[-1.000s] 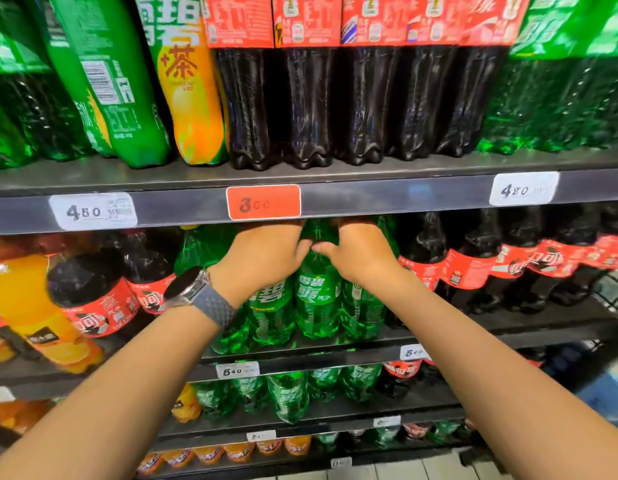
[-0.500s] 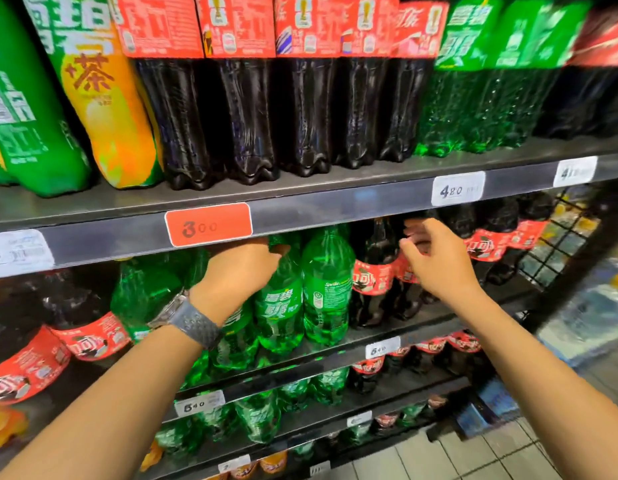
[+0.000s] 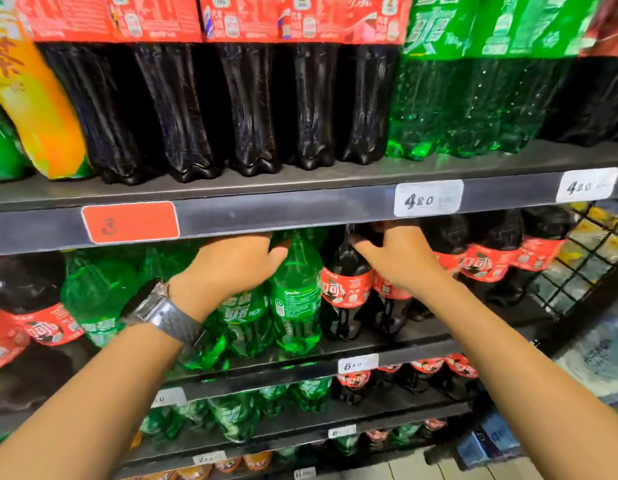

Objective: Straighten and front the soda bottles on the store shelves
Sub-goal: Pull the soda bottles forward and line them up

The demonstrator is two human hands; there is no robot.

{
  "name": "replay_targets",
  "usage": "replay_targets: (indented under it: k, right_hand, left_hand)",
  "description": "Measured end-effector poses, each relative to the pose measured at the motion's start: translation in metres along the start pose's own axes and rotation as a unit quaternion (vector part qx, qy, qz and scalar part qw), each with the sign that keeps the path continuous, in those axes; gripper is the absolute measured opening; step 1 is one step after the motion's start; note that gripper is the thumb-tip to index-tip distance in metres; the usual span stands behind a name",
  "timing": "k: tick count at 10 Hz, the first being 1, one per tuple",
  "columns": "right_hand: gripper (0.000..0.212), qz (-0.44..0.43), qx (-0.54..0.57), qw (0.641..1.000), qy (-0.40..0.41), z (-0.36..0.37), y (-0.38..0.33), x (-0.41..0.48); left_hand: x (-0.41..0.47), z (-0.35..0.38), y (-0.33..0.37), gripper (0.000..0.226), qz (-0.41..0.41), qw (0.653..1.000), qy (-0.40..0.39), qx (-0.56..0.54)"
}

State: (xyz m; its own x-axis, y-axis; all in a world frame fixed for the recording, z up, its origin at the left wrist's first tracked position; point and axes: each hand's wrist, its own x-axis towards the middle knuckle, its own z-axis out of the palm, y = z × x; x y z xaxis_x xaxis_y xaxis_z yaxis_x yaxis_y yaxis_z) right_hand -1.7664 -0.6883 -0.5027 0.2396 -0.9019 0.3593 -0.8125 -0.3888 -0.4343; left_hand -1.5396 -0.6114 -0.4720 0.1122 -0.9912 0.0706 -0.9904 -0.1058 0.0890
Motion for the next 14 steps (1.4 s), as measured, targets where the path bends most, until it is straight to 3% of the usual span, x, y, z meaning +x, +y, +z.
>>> replay_targets:
  k: [1, 2, 3, 4, 6, 8, 9, 10, 11, 13, 14]
  right_hand:
    - [0.061, -0.007, -0.06, 0.994, -0.089, -0.003, 0.003, 0.013]
    - [0.071, -0.023, -0.068, 0.989, -0.133, -0.002, 0.008, 0.02]
    - [0.085, 0.006, -0.033, 0.984, -0.175, -0.001, 0.01, 0.025]
    - [0.086, 0.008, 0.041, 0.985, -0.165, -0.002, 0.007, 0.029]
    - [0.07, -0.046, 0.131, 0.979, -0.148, -0.008, 0.0, 0.037]
    - [0.074, -0.001, 0.158, 0.981, -0.109, -0.005, -0.005, 0.031]
    - [0.07, 0.006, 0.154, 0.982, -0.111, -0.002, -0.005, 0.032]
    - [0.068, 0.0, 0.128, 0.985, -0.116, -0.001, -0.007, 0.035]
    - [0.057, -0.014, 0.162, 0.979, -0.121, -0.002, -0.007, 0.036]
    - [0.053, 0.012, 0.031, 0.961, -0.276, -0.009, 0.003, 0.039]
    - [0.055, -0.016, 0.048, 0.961, -0.272, -0.017, -0.002, 0.039]
  left_hand:
    - [0.004, -0.003, 0.015, 0.038, -0.028, 0.998, -0.048, 0.006]
    - [0.006, -0.006, 0.023, 0.051, -0.068, 0.995, -0.07, 0.011]
    - [0.006, -0.007, 0.026, 0.043, -0.109, 0.991, -0.079, -0.002]
    - [0.007, -0.007, 0.028, 0.042, -0.131, 0.989, -0.062, -0.037]
    - [0.013, 0.003, 0.025, 0.051, -0.105, 0.993, 0.001, -0.049]
    - [0.019, 0.012, 0.027, 0.061, -0.109, 0.992, 0.033, -0.053]
    - [0.019, 0.016, 0.031, 0.053, -0.089, 0.993, 0.07, -0.043]
    - [0.02, 0.012, 0.028, 0.078, -0.065, 0.995, 0.034, -0.069]
    - [0.019, 0.006, 0.022, 0.083, -0.119, 0.987, -0.041, -0.105]
    - [0.021, 0.014, 0.023, 0.075, -0.142, 0.988, -0.008, -0.064]
    - [0.02, 0.018, 0.027, 0.071, -0.129, 0.987, 0.056, -0.075]
